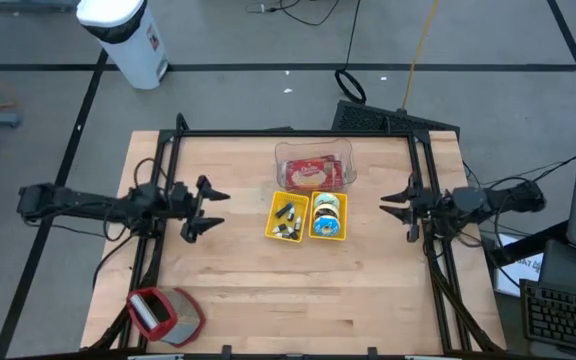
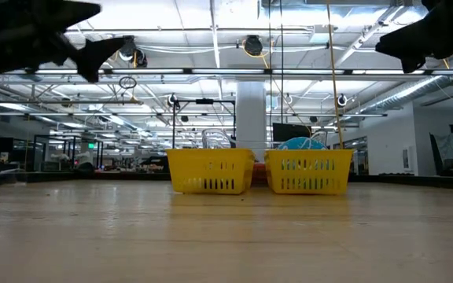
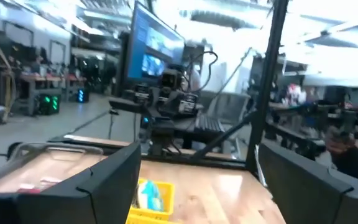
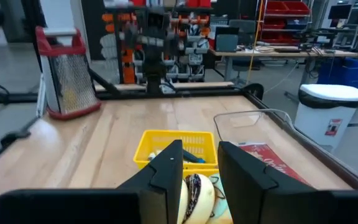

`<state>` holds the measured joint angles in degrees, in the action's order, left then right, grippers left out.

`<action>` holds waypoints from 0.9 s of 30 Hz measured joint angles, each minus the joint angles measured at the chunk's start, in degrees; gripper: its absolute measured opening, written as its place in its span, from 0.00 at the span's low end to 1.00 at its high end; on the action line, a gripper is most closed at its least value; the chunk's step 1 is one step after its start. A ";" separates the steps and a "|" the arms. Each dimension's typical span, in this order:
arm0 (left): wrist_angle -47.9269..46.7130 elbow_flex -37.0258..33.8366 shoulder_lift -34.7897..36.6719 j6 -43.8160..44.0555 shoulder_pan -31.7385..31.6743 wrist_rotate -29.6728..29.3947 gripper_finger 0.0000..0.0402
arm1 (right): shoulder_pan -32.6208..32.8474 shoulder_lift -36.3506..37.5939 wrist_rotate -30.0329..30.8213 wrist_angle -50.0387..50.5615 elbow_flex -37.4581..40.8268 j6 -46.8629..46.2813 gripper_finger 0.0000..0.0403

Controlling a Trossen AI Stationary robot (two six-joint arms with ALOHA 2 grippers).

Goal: Pick & Place Food Item
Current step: Return to Home Position

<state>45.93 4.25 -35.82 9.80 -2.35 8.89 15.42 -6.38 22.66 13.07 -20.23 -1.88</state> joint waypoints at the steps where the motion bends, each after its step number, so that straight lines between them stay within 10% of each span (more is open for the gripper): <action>1: 2.54 -2.49 0.98 0.27 -0.02 -0.32 0.82 | 0.00 1.14 -0.10 0.50 0.00 -0.54 0.23; 16: -20.70 -2.84 18.28 -3.58 -2.99 0.83 0.78 | 0.02 6.30 -0.21 10.39 -3.51 -3.92 0.23; 27: -36.23 -2.84 30.07 -4.96 -3.80 -1.08 0.81 | 0.04 6.11 -0.49 -5.21 6.13 -3.60 0.23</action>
<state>9.70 1.41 -5.75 4.84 -6.15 7.81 15.46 -0.27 22.17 7.87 -14.10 -5.49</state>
